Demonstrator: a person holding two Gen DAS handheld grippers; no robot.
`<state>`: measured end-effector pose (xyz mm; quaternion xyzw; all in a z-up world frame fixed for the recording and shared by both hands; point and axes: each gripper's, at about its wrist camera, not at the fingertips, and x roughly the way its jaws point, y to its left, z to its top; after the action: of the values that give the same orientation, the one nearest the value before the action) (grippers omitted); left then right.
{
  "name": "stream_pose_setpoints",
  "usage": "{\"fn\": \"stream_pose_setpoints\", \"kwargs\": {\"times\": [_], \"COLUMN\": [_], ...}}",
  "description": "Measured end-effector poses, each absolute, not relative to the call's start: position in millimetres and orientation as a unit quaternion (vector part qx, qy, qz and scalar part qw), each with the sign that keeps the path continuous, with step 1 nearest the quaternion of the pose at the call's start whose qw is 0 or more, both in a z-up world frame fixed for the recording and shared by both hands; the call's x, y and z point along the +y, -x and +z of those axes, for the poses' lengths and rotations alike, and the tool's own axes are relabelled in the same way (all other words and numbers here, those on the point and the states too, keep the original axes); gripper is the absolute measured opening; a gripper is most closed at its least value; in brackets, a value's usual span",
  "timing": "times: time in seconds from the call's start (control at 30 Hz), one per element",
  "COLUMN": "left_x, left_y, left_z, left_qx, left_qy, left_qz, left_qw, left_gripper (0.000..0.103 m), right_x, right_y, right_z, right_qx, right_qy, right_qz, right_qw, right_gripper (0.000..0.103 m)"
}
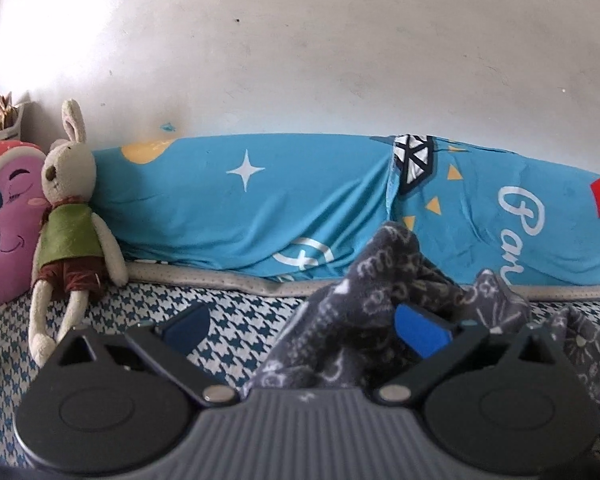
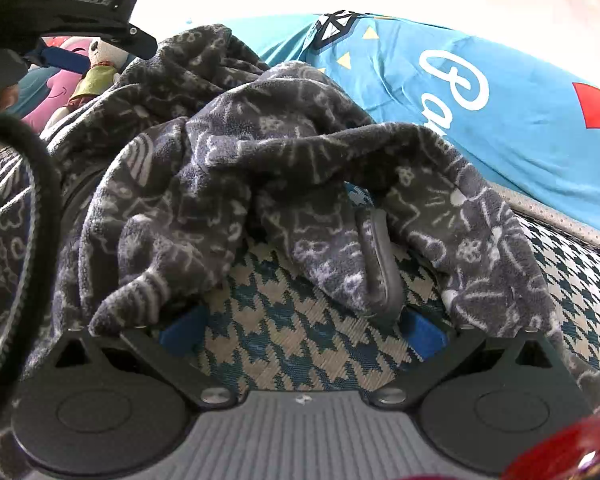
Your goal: Fold clothes
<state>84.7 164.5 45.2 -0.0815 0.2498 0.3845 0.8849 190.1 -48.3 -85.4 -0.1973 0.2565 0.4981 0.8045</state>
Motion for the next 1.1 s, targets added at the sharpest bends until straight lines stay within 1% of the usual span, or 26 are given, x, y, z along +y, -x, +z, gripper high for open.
{"fn": "stream_pose_setpoints", "kwargs": {"times": [0.23,0.4,0.57,0.6,0.63,0.67,0.7,0.73,0.83,0.87,1.0,1.1], "left_x": [183.9,197.1,204.7,206.2,207.6,207.8,206.5,203.6,195.8,194.7,211.2,228.2], "left_y": [-93.9,-106.6,-109.5,-110.1,-110.5,-109.7,-109.7,-110.1,-109.5,-108.5,-95.7,-79.9], "left_z": [41.1,28.0,17.6,15.5,13.6,13.7,14.1,14.8,15.7,15.5,15.5,13.1], "left_qx": [0.256,0.29,0.298,0.3,0.302,0.301,0.301,0.301,0.297,0.296,0.29,0.289], "left_qy": [0.082,0.087,0.1,0.102,0.105,0.112,0.112,0.102,0.06,0.049,0.059,0.063], "left_qz": [0.403,0.381,0.379,0.379,0.378,0.373,0.369,0.373,0.406,0.42,0.477,0.531], "left_qw": [0.875,0.873,0.87,0.869,0.869,0.87,0.872,0.872,0.862,0.857,0.827,0.794], "left_gripper": [0.103,0.103,0.103,0.101,0.092,0.087,0.075,0.067,0.056,0.054,0.052,0.052], "right_x": [-48.5,-48.5,-48.7,-48.8,-49.0,-49.1,-49.2,-49.2,-49.2,-48.8,-47.6,-45.4], "right_y": [-187.0,-183.8,-183.4,-183.4,-183.2,-183.2,-183.1,-183.1,-182.3,-182.3,-181.8,-182.9], "right_z": [-83.4,-81.2,-80.7,-80.6,-80.4,-80.3,-80.3,-80.2,-81.1,-81.3,-82.8,-83.2], "right_qx": [0.257,0.257,0.257,0.257,0.257,0.257,0.257,0.257,0.257,0.256,0.256,0.256], "right_qy": [0.197,0.197,0.197,0.197,0.197,0.197,0.197,0.197,0.197,0.197,0.197,0.196], "right_qz": [0.498,0.498,0.498,0.498,0.498,0.498,0.498,0.498,0.497,0.497,0.497,0.497], "right_qw": [0.805,0.805,0.805,0.805,0.805,0.805,0.805,0.805,0.805,0.805,0.805,0.806], "right_gripper": [0.103,0.103,0.103,0.103,0.103,0.103,0.103,0.103,0.103,0.103,0.103,0.103]}}
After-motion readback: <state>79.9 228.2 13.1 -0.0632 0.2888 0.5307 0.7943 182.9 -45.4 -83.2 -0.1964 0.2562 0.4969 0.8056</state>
